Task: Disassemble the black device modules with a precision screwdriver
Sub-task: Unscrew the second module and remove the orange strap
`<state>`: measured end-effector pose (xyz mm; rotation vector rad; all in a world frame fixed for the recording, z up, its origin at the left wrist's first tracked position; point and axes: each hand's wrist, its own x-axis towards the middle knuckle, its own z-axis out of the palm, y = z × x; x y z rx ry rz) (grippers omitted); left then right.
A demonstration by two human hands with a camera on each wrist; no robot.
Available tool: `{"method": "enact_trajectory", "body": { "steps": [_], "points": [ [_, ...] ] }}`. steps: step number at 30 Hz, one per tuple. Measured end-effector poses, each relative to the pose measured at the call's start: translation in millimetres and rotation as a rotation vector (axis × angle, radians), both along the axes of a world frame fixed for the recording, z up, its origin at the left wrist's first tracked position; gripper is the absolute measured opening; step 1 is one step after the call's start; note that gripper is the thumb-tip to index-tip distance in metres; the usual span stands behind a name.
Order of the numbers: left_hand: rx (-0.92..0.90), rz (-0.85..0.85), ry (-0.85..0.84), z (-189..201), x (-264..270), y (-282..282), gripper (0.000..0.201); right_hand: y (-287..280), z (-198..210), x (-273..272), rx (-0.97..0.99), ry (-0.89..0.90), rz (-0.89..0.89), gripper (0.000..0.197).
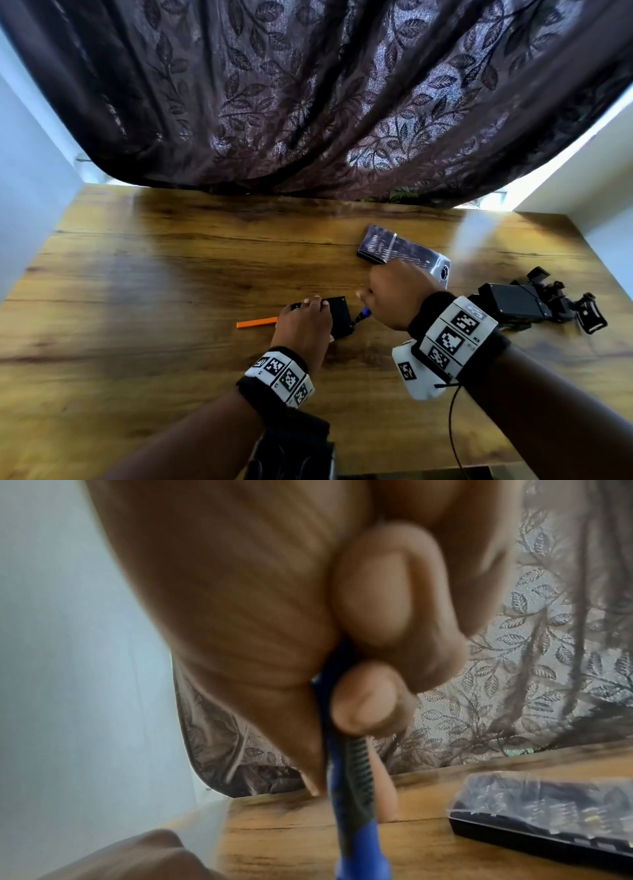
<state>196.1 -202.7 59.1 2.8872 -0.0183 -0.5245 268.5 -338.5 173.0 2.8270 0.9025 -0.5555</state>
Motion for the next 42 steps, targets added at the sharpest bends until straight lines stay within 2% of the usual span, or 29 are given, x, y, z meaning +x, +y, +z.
{"method": "enact_trajectory", "body": {
  "steps": [4,7,10,13,19,25,28,29,30,32,33,35,38,39,42],
  "points": [
    [0.006,0.017,-0.012,-4.8,0.0,-2.5,0.066,3.3,6.4,-3.8,-0.011,-0.068,0.074,0.032],
    [0.025,0.018,-0.020,-9.6,-2.1,-2.9,0.066,0.2,10.7,-4.4,0.087,-0.079,0.069,0.030],
    [0.077,-0.059,0.016,-13.9,-9.9,-3.0,0.063,-24.4,12.0,0.1,0.293,-0.049,-0.059,0.028],
    [0.142,-0.147,0.044,-12.5,-18.1,-5.0,0.070,-60.0,10.8,3.0,0.486,-0.038,-0.210,0.020],
    [0.173,-0.235,0.061,-10.6,-20.9,-16.0,0.068,-114.6,-18.9,8.1,0.658,-0.014,-0.408,0.017],
    [0.084,-0.240,-0.032,-21.4,-21.4,-10.1,0.061,-123.0,-33.8,4.1,0.863,0.111,-0.463,0.002],
    [-0.020,-0.231,-0.086,-18.2,-18.2,-3.2,0.054,-121.7,-38.7,3.4,0.964,0.135,-0.475,0.002],
    [-0.104,-0.179,-0.113,-18.4,-19.0,2.3,0.055,-120.0,-39.6,3.2,0.996,0.144,-0.480,0.003],
    [-0.221,-0.060,-0.157,-17.4,-21.4,8.9,0.054,-117.7,-40.8,3.0,1.026,0.160,-0.486,0.004],
    [-0.445,0.294,-0.283,-22.8,-22.4,23.4,0.047,-118.6,-40.0,1.1,1.072,0.180,-0.498,0.006],
    [-0.481,0.468,-0.342,-29.1,-21.1,33.5,0.041,-117.1,-40.6,0.3,1.087,0.189,-0.494,0.007],
    [-0.448,0.669,-0.329,-40.2,-12.8,54.0,0.035,-112.0,-43.3,-1.4,1.116,0.206,-0.484,0.007],
    [-0.611,0.708,-0.062,-50.0,-1.6,69.9,0.046,-100.9,-46.6,-5.0,1.130,0.248,-0.487,0.007],
    [-0.652,0.701,-0.001,-52.7,0.2,71.4,0.044,-97.0,-47.0,-6.5,1.133,0.263,-0.488,0.007],
    [-0.779,0.738,-0.001,-55.9,-0.4,71.7,0.029,-86.4,-47.1,-10.6,1.146,0.290,-0.479,0.006]
  ]
}}
